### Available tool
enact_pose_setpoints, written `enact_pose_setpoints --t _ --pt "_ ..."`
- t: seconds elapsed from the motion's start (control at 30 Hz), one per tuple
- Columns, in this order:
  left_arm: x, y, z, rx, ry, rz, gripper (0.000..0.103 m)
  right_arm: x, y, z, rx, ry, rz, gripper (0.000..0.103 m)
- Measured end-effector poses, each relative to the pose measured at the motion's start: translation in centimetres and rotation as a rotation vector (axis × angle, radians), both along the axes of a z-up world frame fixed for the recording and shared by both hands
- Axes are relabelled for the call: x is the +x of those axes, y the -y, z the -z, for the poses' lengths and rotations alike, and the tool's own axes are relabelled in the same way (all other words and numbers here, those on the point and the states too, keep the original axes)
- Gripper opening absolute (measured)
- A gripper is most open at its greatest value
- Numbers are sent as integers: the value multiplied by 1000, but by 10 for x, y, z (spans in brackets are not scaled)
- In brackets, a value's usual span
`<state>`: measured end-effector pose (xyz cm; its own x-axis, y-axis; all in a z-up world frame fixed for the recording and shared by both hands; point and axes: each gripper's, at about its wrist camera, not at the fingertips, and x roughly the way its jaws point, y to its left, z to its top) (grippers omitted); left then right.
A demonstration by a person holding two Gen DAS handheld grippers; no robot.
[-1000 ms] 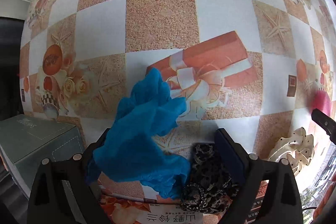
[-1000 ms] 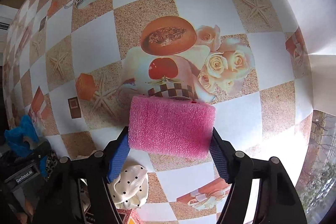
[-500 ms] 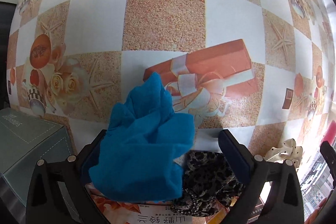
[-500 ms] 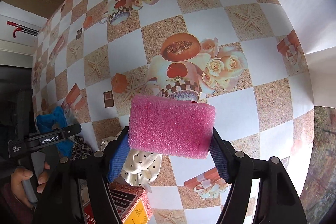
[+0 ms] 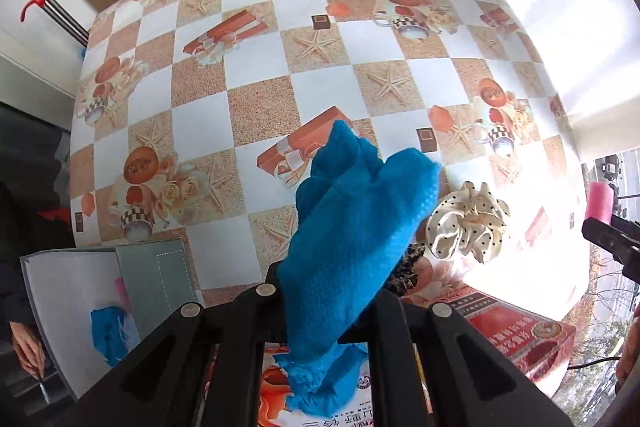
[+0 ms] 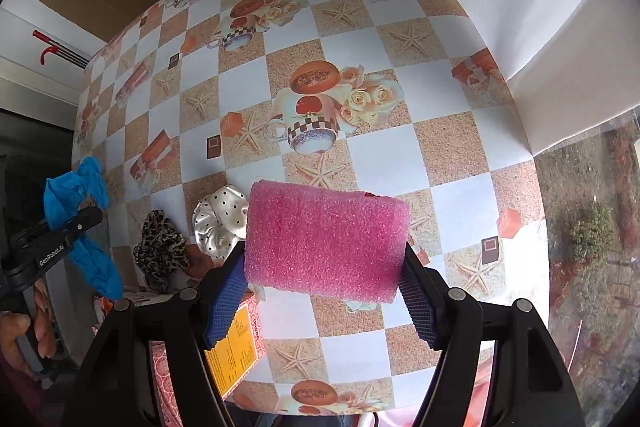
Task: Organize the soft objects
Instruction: 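Carry the blue glove and pink sponge over the box with both tools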
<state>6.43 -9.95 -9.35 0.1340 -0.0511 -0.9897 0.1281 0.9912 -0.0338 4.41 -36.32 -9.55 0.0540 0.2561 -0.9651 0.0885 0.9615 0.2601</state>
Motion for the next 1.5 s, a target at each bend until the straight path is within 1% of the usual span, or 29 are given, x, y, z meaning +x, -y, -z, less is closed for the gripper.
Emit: enact_pose_setpoints --t 0.07,0.17,0.2,0.3,0.33,0.43,0.53,0.6,0.77,0.93,1.0,1.17,1.33,1.5 --pt "-18 4 -17 -3 35 36 11 -18 -1 -3 -10 -9 -2 72" --pt "-46 4 -36 -11 55 81 11 -47 -4 -8 -18 -33 -4 72" --pt "-63 3 -42 -12 60 93 11 -57 -6 -10 -18 -43 -3 72" --pt "-87 -2 -42 -24 49 133 11 -89 -16 -14 -9 -79 -11 72" --pt "-101 -4 -45 -23 45 147 11 -100 -21 -16 -7 -87 -15 72" --pt "-128 -11 -49 -23 40 172 11 -126 -38 -20 11 -119 -48 72" --pt "-147 -22 -53 -26 48 171 11 -143 -62 -25 62 -139 -97 72" --pt "-156 -31 -56 -25 60 160 11 -148 -81 -33 75 -131 -153 72" --pt "-166 -64 -66 -25 99 86 11 -140 -137 -66 73 -45 -334 72" --pt "-174 -105 -72 -14 124 -37 11 -117 -203 -102 57 76 -522 72" --pt "-179 -123 -74 -8 132 -96 11 -104 -228 -112 70 108 -568 72" --pt "-194 -161 -77 8 144 -244 11 -78 -294 -132 112 165 -644 72" --pt "-209 -186 -71 20 121 -356 11 -72 -350 -141 133 184 -735 72" --pt "-222 -201 -63 24 94 -438 11 -78 -379 -134 152 149 -769 72"
